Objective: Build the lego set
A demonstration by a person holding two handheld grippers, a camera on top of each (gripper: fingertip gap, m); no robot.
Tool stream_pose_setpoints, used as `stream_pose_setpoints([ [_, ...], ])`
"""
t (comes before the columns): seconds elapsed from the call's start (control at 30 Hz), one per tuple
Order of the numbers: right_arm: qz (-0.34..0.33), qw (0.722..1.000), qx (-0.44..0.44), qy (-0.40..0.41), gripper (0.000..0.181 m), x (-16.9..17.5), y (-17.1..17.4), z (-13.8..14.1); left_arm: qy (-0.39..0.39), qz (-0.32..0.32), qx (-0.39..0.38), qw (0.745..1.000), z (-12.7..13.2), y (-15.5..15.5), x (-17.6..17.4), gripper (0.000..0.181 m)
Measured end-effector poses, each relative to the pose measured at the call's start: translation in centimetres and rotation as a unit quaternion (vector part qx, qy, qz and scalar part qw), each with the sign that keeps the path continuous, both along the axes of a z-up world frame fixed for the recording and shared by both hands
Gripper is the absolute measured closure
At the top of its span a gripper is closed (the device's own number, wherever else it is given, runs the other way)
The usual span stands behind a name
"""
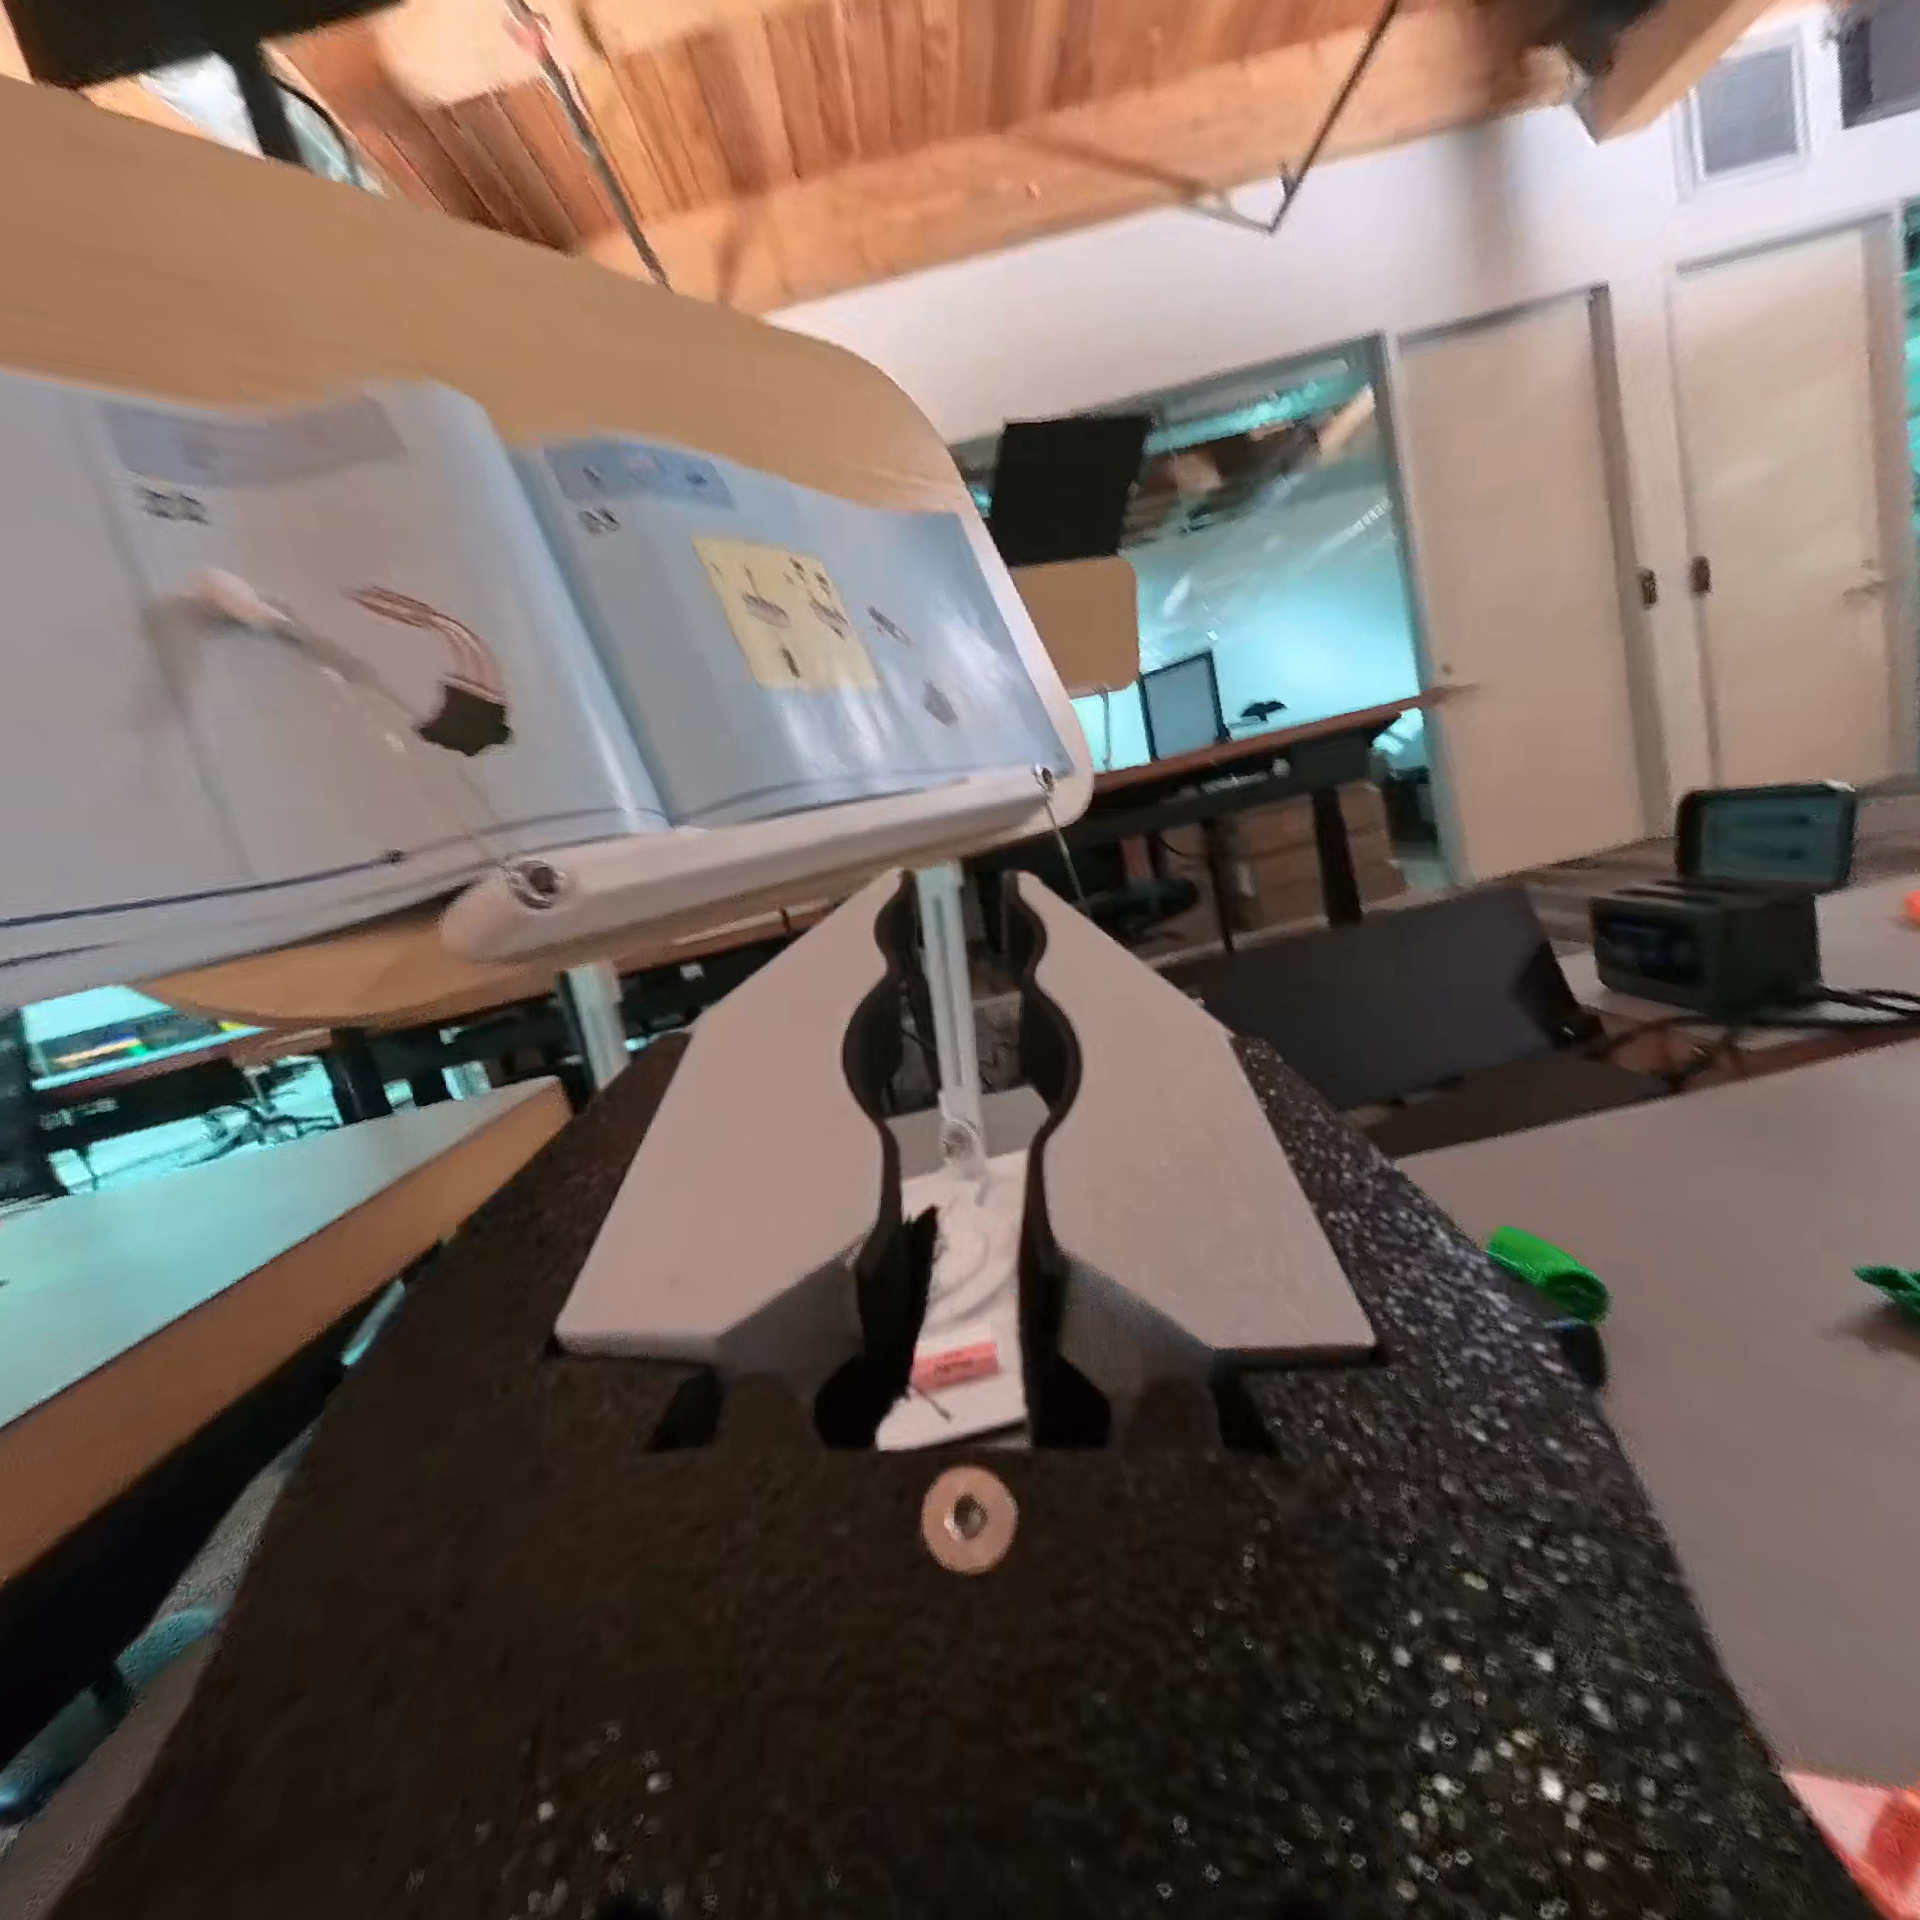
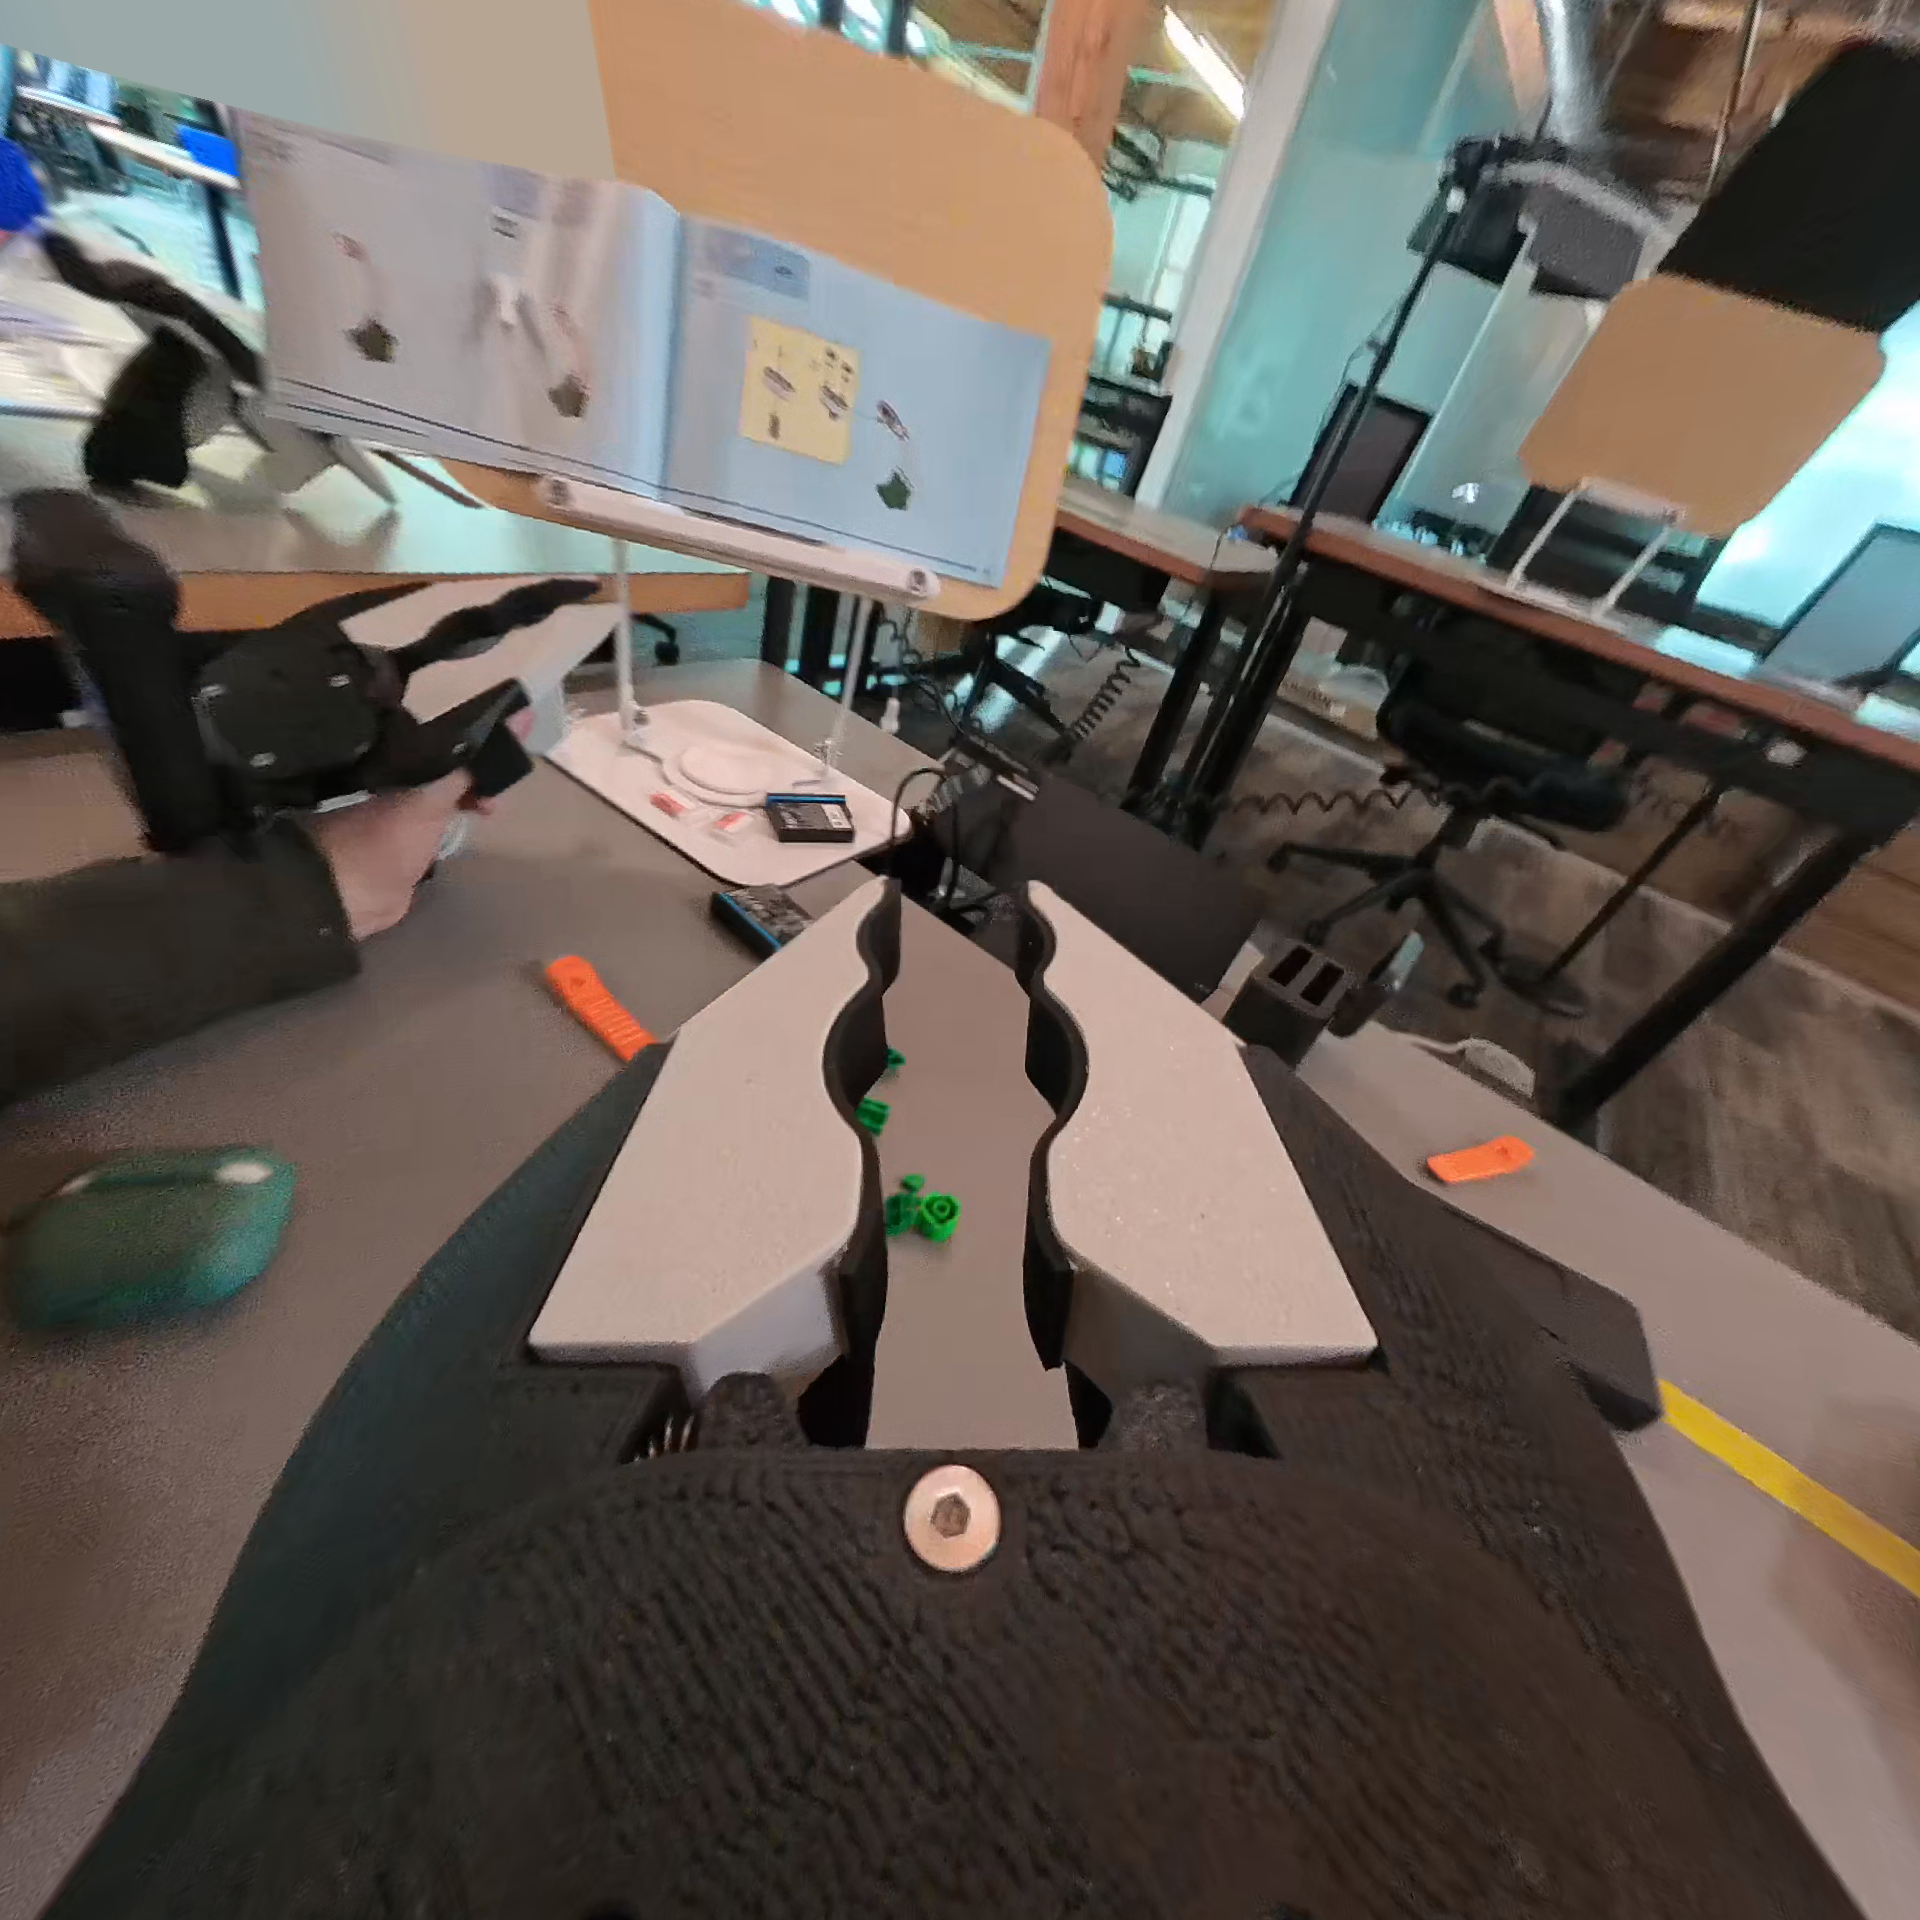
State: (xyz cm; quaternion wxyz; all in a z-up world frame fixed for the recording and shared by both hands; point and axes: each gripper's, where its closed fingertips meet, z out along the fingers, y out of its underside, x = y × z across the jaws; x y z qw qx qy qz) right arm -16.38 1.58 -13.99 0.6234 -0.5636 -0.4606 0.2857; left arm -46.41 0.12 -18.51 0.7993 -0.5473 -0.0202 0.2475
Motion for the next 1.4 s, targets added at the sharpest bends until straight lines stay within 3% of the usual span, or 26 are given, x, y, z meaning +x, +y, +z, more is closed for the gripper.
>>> stream_pose_setpoints([
  [0.1, 0.013, 0.999, 0.005, 0.035, 0.162, 3.1, -3.6, 2.2, 0.028, 0.037, 0.055, 0.997, 2.7, -3.5, -0.8, 0.178],
  [0.2, 0.053, 0.991, -0.031, 0.122, 0.159, 6.4, -8.0, 5.2, 0.033, 0.082, 0.14, 0.986, 8.1, -10.1, -0.8, 0.171],
  [0.33, 0.102, 0.98, 0.012, 0.173, 0.16, 12.2, -14.9, 7.6, 0.016, 0.094, 0.215, 0.972, 12.9, -19.4, 4.2, 0.17],
  [0.43, 0.104, 0.969, 0.0, 0.223, 0.164, 17.6, -17.9, 9.5, -0.047, 0.085, 0.221, 0.97, 13.7, -24.7, 8.3, 0.169],
  [0.5, 0.123, 0.958, -0.027, 0.258, 0.165, 20.3, -19.4, 10.4, -0.083, 0.046, 0.217, 0.972, 13.7, -27.0, 11.4, 0.165],
  [0.7, 0.083, 0.95, 0.029, 0.3, 0.164, 26.0, -21.6, 11.3, -0.027, 0.03, 0.112, 0.993, 14.4, -30.3, 18.4, 0.161],
  [0.77, 0.075, 0.95, 0.044, 0.3, 0.169, 26.6, -21.7, 10.5, -0.048, 0.042, 0.102, 0.993, 13.6, -31.5, 19.2, 0.179],
  [0.93, 0.102, 0.962, -0.01, 0.253, 0.17, 23.3, -21.2, 6.6, -0.084, 0.057, 0.048, 0.994, 9.1, -31.3, 19.4, 0.181],
  [1.07, 0.112, 0.971, 0.0, 0.212, 0.17, 19.8, -21.1, 4.0, -0.14, 0.057, -0.005, 0.989, 4.8, -29.2, 16.0, 0.174],
  [1.23, 0.12, 0.984, 0.033, 0.129, 0.171, 14.3, -18.7, -0.4, -0.183, 0.073, -0.128, 0.972, -0.6, -22.6, 6.9, 0.135],
  [1.4, 0.119, 0.985, 0.025, 0.123, 0.171, 9.4, -15.1, -2.0, -0.245, 0.076, -0.213, 0.943, -5.8, -14.5, -2.9, 0.12],
])
